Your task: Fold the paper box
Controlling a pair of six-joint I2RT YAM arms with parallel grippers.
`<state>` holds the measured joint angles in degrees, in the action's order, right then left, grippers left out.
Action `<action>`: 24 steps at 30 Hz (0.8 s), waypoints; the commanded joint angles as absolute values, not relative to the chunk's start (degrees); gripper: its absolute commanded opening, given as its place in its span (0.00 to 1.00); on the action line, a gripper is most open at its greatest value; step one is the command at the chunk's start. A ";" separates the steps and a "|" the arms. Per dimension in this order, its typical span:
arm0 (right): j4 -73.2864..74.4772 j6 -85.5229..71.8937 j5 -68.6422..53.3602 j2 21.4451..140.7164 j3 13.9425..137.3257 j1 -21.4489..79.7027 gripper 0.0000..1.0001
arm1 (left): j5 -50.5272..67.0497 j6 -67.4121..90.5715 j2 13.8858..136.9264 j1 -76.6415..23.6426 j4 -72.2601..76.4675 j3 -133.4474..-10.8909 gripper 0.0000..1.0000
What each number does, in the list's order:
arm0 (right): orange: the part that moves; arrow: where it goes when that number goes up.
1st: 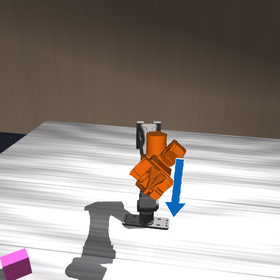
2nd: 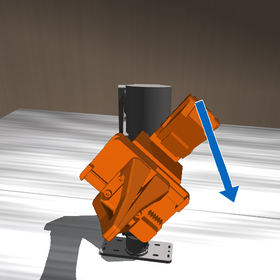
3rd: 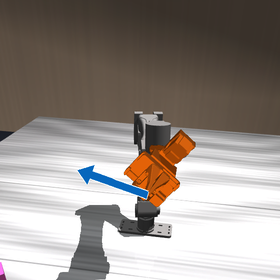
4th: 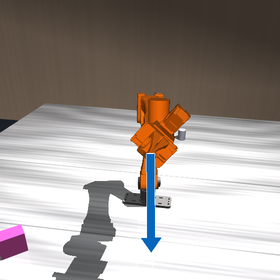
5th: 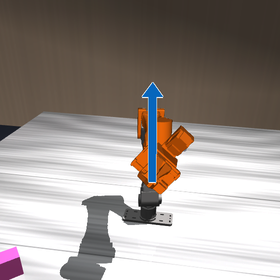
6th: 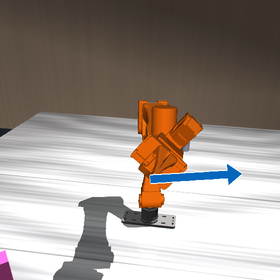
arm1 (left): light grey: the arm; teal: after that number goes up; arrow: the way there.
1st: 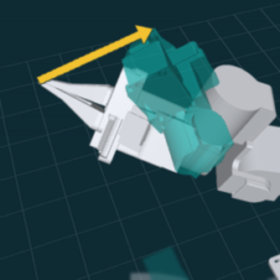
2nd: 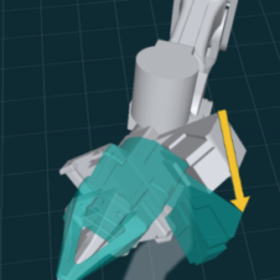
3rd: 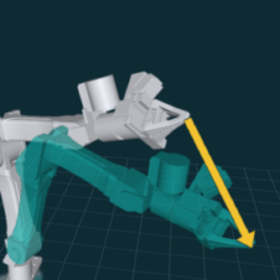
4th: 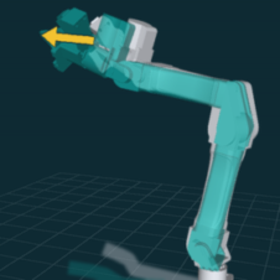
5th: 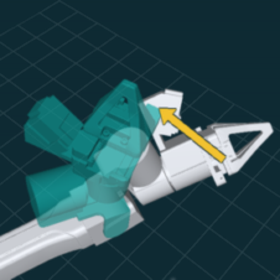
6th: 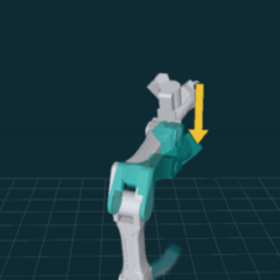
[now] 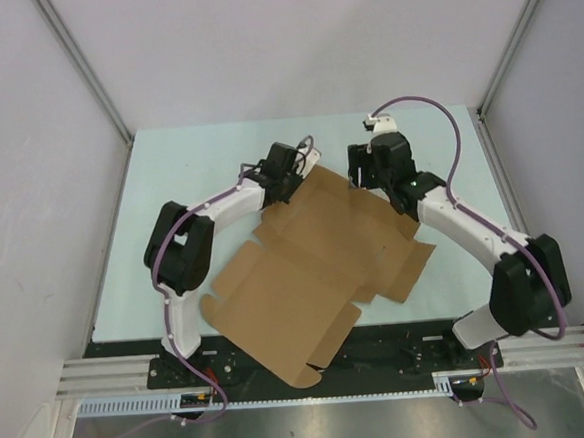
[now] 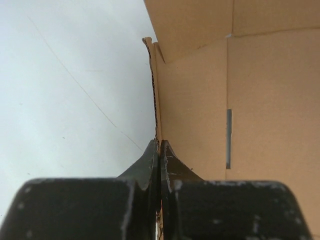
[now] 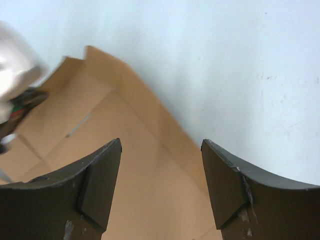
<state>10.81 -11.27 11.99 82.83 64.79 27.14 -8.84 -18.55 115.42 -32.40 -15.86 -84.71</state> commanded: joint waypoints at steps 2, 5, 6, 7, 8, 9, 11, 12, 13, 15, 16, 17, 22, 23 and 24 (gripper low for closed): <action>4.84 -6.07 3.79 90.43 69.70 21.19 0.70 | -8.35 -20.74 108.82 -31.73 -4.58 -79.46 0.00; 3.52 -3.35 1.76 93.77 70.66 20.66 0.70 | -7.38 -20.48 108.02 -31.47 -2.46 -77.61 0.00; 3.43 -3.25 0.63 94.74 71.01 20.48 0.70 | -7.12 -19.96 107.93 -31.38 -1.59 -77.09 0.00; 3.51 -3.77 -1.73 95.44 71.36 19.70 0.70 | -6.77 -19.52 107.84 -31.29 -1.15 -76.82 0.00; 3.43 -4.13 -2.98 96.75 71.72 19.60 0.70 | -6.33 -19.16 107.49 -31.12 -0.62 -76.56 0.00; 2.99 -4.48 -4.38 97.20 71.72 19.51 0.69 | -5.72 -18.55 107.32 -31.03 -0.27 -76.20 0.00; 2.29 -4.39 -5.53 98.08 71.81 19.51 0.69 | -5.63 -18.46 107.14 -30.94 1.48 -75.85 0.00; 1.59 -4.31 -6.76 98.35 71.81 19.51 0.69 | -5.71 -18.54 107.14 -30.94 2.02 -75.68 0.00; 1.32 -4.13 -7.29 98.87 71.89 19.51 0.69 | -6.15 -18.54 107.14 -30.85 2.11 -75.59 0.00; 1.32 -3.52 -8.95 100.19 72.86 19.42 0.69 | -6.06 -18.11 106.88 -30.76 2.72 -75.15 0.00; 1.41 -3.52 -9.49 100.72 73.38 19.51 0.69 | -6.06 -17.84 106.70 -30.67 3.33 -74.71 0.00; 2.02 -3.34 -10.01 101.16 73.82 19.51 0.69 | -6.15 -17.84 106.35 -30.67 3.77 -74.27 0.00; 3.51 -3.08 -11.51 103.97 75.94 19.86 0.65 | -6.68 -16.53 104.95 -30.59 6.15 -71.11 0.00; 3.78 -3.16 -10.90 104.06 76.02 20.12 0.65 | -6.77 -16.35 104.68 -30.67 6.76 -70.32 0.00; 3.87 -2.73 -10.81 104.32 76.03 20.30 0.64 | -6.85 -16.17 104.50 -30.67 7.03 -69.88 0.00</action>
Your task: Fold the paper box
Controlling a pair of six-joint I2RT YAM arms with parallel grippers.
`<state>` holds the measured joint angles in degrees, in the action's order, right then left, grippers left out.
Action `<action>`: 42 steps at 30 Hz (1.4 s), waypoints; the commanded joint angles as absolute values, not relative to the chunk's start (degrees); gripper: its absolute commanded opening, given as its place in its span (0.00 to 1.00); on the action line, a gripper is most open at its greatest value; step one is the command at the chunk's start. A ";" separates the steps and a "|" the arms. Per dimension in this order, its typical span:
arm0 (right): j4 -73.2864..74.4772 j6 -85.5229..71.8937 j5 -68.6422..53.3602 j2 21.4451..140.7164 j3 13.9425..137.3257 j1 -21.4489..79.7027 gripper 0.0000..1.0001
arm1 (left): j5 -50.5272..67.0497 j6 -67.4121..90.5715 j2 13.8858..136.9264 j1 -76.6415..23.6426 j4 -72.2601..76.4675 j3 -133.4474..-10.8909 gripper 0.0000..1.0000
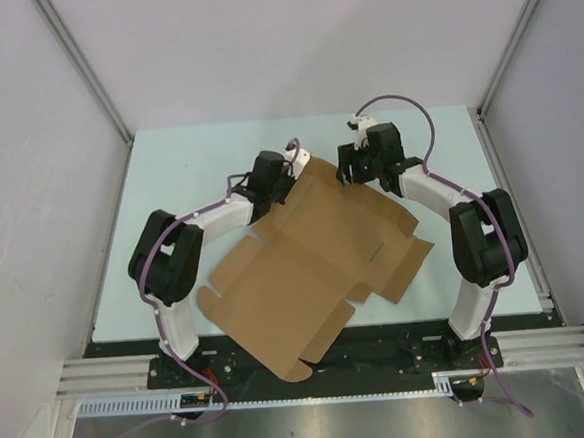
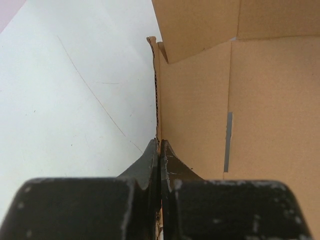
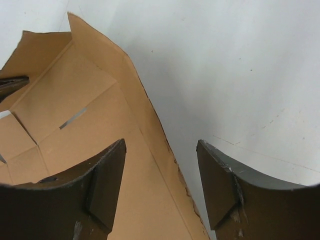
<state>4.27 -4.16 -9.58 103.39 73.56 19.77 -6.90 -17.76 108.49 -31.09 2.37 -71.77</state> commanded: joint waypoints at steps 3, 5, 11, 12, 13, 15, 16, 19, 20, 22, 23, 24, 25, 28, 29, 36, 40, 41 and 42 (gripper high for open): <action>4.57 -2.37 -9.76 104.50 76.29 20.83 0.62 | -6.59 -15.56 103.89 -30.67 7.38 -69.43 0.00; 4.48 -2.81 -9.84 104.76 76.38 20.66 0.60 | -6.24 -15.03 103.62 -30.67 7.21 -69.61 0.00; 4.83 -2.55 -10.99 106.08 78.65 21.44 0.54 | -5.01 -13.71 102.66 -30.76 8.26 -68.20 0.00; 4.92 -2.55 -10.81 106.26 79.01 21.71 0.51 | -5.27 -13.80 102.74 -30.67 8.00 -68.29 0.00; 5.01 -2.55 -10.55 106.17 79.19 21.97 0.49 | -5.62 -13.80 102.92 -30.76 8.00 -68.38 0.01; 5.01 -2.02 -9.67 105.65 79.28 22.76 0.38 | -6.41 -13.62 102.75 -30.67 8.09 -68.38 0.04; 5.01 -1.67 -9.23 105.38 79.28 23.02 0.36 | -7.37 -13.45 102.40 -30.67 8.26 -68.47 0.06; 5.45 -0.62 -7.56 104.77 79.28 24.26 0.29 | -10.01 -13.01 101.34 -30.59 7.47 -69.61 0.18; 5.71 -0.44 -7.21 104.77 79.28 24.69 0.25 | -10.28 -12.57 100.90 -30.50 6.95 -70.57 0.23; 6.06 -0.18 -7.21 104.68 79.28 24.96 0.20 | -11.77 -11.87 99.50 -30.32 6.16 -71.54 0.40; 6.06 -0.18 -6.68 104.76 79.28 25.22 0.19 | -12.56 -10.65 98.97 -30.24 5.37 -72.41 0.46; 6.24 -0.18 -6.24 104.68 79.28 25.83 0.19 | -13.35 -10.29 98.53 -30.23 4.93 -72.86 0.50; 6.50 -0.09 -5.89 104.50 79.28 26.01 0.18 | -13.88 -9.85 97.39 -30.23 4.66 -73.12 0.57; 6.50 1.23 -4.40 104.33 79.28 26.63 0.18 | -12.06 -7.91 94.32 -29.97 4.83 -73.13 0.65; 6.59 1.14 -4.39 104.50 79.28 26.54 0.18 | -6.56 -7.04 93.70 -29.54 5.79 -72.25 0.65; 6.24 0.35 -6.15 104.94 79.28 25.75 0.16 | 14.98 -9.58 95.88 -27.43 12.84 -69.08 0.62; 5.98 0.26 -6.94 104.85 79.36 25.58 0.16 | 21.86 -10.28 101.32 -26.37 13.80 -70.92 0.58; 6.24 0.26 -7.12 104.85 79.54 25.75 0.16 | 22.84 -10.98 102.03 -26.11 13.89 -71.54 0.58; 6.41 0.26 -7.03 104.77 79.72 25.66 0.16 | 23.98 -11.60 102.56 -26.10 14.15 -71.46 0.57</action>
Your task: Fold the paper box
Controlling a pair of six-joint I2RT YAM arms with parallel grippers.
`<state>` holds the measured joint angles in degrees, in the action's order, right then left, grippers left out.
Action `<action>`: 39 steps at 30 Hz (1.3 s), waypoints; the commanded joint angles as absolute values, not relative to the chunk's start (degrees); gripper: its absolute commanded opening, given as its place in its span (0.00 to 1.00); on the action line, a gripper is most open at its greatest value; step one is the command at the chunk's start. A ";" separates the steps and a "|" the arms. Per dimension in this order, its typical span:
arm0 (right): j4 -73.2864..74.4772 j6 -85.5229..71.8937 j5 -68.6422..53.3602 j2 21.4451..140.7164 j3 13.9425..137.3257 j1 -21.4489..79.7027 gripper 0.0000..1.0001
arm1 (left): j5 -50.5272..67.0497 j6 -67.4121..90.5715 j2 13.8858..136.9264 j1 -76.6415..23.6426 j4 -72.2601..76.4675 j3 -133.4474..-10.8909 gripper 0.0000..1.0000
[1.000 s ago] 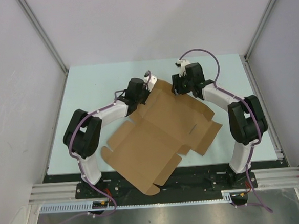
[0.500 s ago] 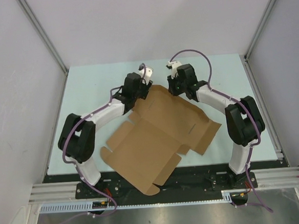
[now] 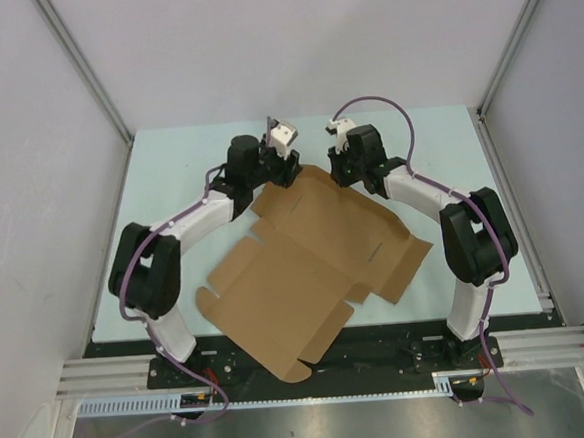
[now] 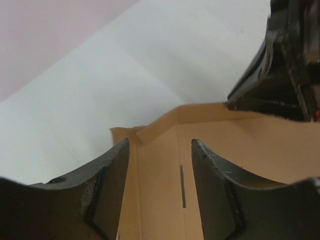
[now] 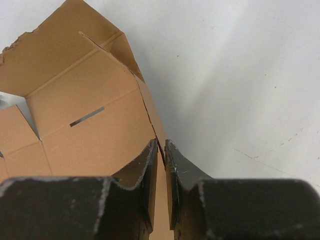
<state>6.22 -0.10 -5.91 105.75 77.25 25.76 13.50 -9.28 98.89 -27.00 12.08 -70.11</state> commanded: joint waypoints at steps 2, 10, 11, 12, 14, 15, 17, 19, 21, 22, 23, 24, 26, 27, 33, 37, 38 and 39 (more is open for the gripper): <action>6.85 0.26 -7.12 104.59 80.07 25.66 0.16 | 26.54 -13.17 103.53 -26.02 15.55 -71.11 0.57; 7.91 0.26 -7.65 104.33 80.60 26.36 0.15 | 28.04 -14.50 108.54 -24.61 16.61 -74.53 0.58; 7.91 0.26 -7.73 104.41 80.60 26.45 0.15 | 28.21 -14.76 109.07 -24.70 16.96 -75.14 0.58; 8.00 0.26 -7.65 104.50 80.51 26.54 0.15 | 27.95 -14.94 109.86 -24.70 17.14 -75.49 0.57; 8.09 0.26 -7.65 104.68 80.60 26.72 0.15 | 27.07 -15.29 110.83 -24.61 16.44 -76.89 0.57; 8.17 0.26 -7.73 104.76 80.60 26.63 0.14 | 26.11 -15.82 111.70 -24.61 16.09 -77.34 0.57; 8.00 0.26 -7.82 104.85 80.60 26.72 0.14 | 25.05 -16.00 112.32 -24.61 15.73 -78.22 0.55; 7.91 0.26 -7.82 104.94 80.60 26.89 0.14 | 25.05 -16.08 112.94 -24.61 15.21 -78.57 0.51; 7.74 0.26 -7.82 105.20 80.68 26.81 0.14 | 25.05 -15.65 113.64 -24.70 14.24 -79.63 0.43; 7.73 0.26 -7.82 105.21 80.77 26.81 0.14 | 24.96 -15.30 113.73 -24.78 13.72 -79.80 0.37; 7.82 0.26 -7.82 105.21 80.95 26.72 0.14 | 24.44 -15.03 113.82 -24.96 13.54 -79.46 0.36; 7.82 0.26 -7.74 105.38 81.03 26.81 0.14 | 24.00 -14.94 113.73 -24.96 13.54 -79.19 0.35; 7.82 0.26 -7.56 105.38 81.30 26.72 0.14 | 23.64 -14.77 113.47 -25.48 13.10 -78.40 0.33; 7.82 0.26 -7.56 105.55 81.47 26.72 0.14 | 23.73 -14.85 113.29 -25.58 12.83 -78.14 0.33; 8.52 0.26 -7.91 106.79 83.23 27.24 0.15 | 22.76 -13.63 114.08 -27.42 10.11 -79.36 0.27; 8.79 0.26 -7.38 107.40 83.94 27.69 0.15 | 22.94 -10.38 114.61 -28.39 7.56 -79.98 0.23; 8.88 0.26 -7.30 107.32 84.02 27.69 0.15 | 22.94 -9.76 114.35 -28.48 7.56 -79.81 0.23; 9.05 0.26 -7.29 107.31 83.94 27.69 0.15 | 22.85 -9.15 114.26 -28.48 7.65 -79.46 0.23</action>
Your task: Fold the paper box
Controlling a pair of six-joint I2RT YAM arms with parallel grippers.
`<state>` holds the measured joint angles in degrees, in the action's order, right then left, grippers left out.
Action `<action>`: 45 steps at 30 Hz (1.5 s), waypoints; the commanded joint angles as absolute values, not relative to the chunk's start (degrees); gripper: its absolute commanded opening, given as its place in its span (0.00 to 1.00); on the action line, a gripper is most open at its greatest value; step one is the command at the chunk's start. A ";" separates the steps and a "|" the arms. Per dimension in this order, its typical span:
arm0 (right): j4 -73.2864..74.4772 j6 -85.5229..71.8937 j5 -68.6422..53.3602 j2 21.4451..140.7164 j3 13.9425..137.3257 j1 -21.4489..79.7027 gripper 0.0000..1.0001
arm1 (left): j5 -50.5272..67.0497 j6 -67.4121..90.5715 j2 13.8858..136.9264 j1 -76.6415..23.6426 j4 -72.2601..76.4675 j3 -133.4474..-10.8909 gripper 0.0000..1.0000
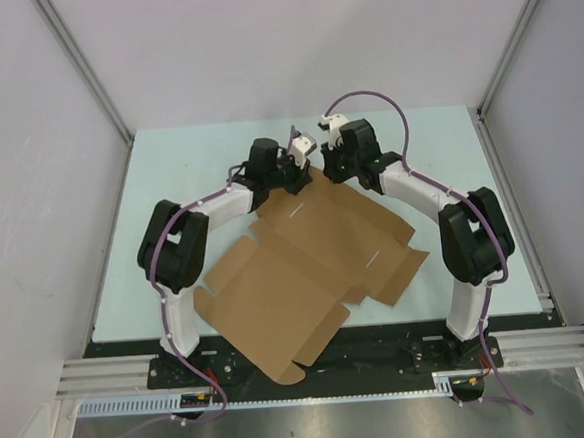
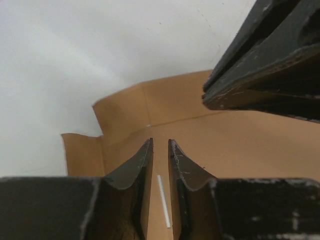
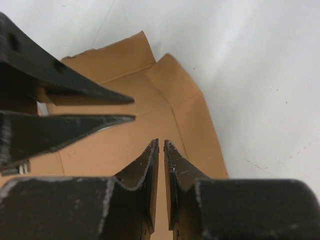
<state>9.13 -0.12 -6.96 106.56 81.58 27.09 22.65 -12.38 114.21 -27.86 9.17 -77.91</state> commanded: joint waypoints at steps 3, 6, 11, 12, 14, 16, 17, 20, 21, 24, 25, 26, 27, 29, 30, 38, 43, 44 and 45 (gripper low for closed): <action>10.01 0.26 -6.51 107.49 84.02 27.69 0.18 | 20.49 -9.40 113.38 -28.65 8.00 -78.31 0.30; 10.72 0.26 -5.37 108.10 83.94 27.51 0.37 | 16.89 -10.28 112.50 -28.48 8.61 -77.78 0.49; 10.72 -1.22 -4.83 111.35 83.76 24.45 0.51 | 11.17 -9.06 113.47 -28.13 6.59 -80.68 0.55; 10.29 -1.49 -5.97 111.97 83.67 23.74 0.52 | 10.64 -8.36 113.21 -28.04 7.03 -80.42 0.55; 9.76 -1.67 -6.94 112.85 83.67 21.98 0.52 | 9.58 -7.91 111.63 -27.60 8.26 -78.32 0.56; 8.53 -1.58 -8.26 113.82 83.67 21.27 0.53 | 9.05 -6.95 109.87 -26.90 9.84 -76.30 0.56; 7.74 -1.50 -8.26 114.08 83.85 20.83 0.53 | 9.31 -6.68 109.43 -26.63 10.28 -75.85 0.56; 7.82 -1.41 -9.05 115.40 84.64 20.30 0.53 | 9.67 -6.24 108.63 -25.93 10.72 -75.85 0.56; 8.34 -1.41 -9.31 115.84 84.90 20.04 0.53 | 9.49 -5.63 108.55 -25.75 10.46 -76.11 0.56; 8.70 -1.58 -10.71 116.98 84.99 20.04 0.48 | 8.88 -3.96 107.32 -25.05 10.46 -76.46 0.56; 8.79 -1.76 -11.07 117.24 84.99 19.95 0.45 | 8.53 -3.87 106.62 -24.70 10.46 -76.29 0.56; 8.88 -1.76 -11.34 117.42 84.99 20.04 0.43 | 6.70 -3.95 106.18 -24.52 10.37 -76.29 0.56; 9.05 -1.84 -11.25 117.51 85.08 20.30 0.36 | 5.55 -3.96 105.91 -24.17 10.37 -76.03 0.56; 9.23 -1.85 -10.90 117.68 85.08 20.57 0.29 | 4.05 -4.22 105.38 -23.65 9.67 -76.02 0.56; 9.32 -1.93 -10.81 117.60 85.08 20.65 0.23 | 3.00 -4.04 105.47 -23.21 9.23 -76.11 0.56; 10.28 -1.23 -10.20 116.20 84.99 22.32 0.00 | 9.38 -3.17 105.64 -22.85 9.06 -76.46 0.56; 11.25 -0.09 -8.53 114.17 84.29 23.99 0.00 | 19.58 -2.29 108.54 -22.85 8.17 -80.24 0.56; 11.42 -0.17 -7.66 113.73 84.11 24.52 0.00 | 20.30 -1.68 108.89 -22.85 8.52 -80.51 0.56; 11.43 -0.09 -7.12 112.77 83.76 24.70 0.00 | 21.52 -1.58 109.16 -22.76 8.87 -80.59 0.56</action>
<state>9.76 -1.21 -9.23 116.75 83.40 22.44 13.28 -3.40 108.31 -22.81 7.57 -77.21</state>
